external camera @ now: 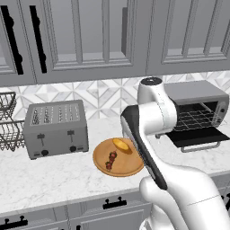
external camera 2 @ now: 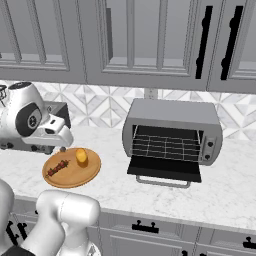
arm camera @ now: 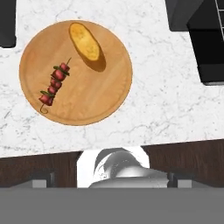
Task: Pick up the kebab skewer and baguette bread, and place them inside the toaster oven. Close the toaster oven door and start by setting the timer.
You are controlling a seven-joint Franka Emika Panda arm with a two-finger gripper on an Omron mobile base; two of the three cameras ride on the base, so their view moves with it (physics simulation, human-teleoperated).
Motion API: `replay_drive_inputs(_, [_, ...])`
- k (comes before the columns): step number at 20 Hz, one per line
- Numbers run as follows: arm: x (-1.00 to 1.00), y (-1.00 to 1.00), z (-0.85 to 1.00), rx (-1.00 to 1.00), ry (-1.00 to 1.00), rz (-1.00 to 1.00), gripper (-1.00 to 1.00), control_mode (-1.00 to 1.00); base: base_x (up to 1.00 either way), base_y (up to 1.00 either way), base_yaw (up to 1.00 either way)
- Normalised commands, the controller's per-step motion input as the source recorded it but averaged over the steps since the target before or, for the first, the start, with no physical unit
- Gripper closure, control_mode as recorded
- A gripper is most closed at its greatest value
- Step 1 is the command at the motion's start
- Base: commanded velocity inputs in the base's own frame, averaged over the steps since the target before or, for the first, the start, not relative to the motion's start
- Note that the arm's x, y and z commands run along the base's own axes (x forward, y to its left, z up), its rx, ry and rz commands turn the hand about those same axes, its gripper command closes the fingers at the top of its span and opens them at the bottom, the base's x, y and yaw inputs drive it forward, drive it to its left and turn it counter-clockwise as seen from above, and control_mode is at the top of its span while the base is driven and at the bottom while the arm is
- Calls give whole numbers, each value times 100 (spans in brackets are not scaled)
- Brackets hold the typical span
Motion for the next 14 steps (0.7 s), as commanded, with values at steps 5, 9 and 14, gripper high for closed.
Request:
replay_drive_inputs(5, [5, 45, -26, 6, 10, -1, -100, -100, 0, 0, 0])
replay_drive_inputs(9, [48, 6, -66, 4, 8, -5, -100, -100, 0, 0, 0])
replay_drive_inputs(14, [58, 49, -72, 1, 9, -15, -100, -100, 0, 0, 0])
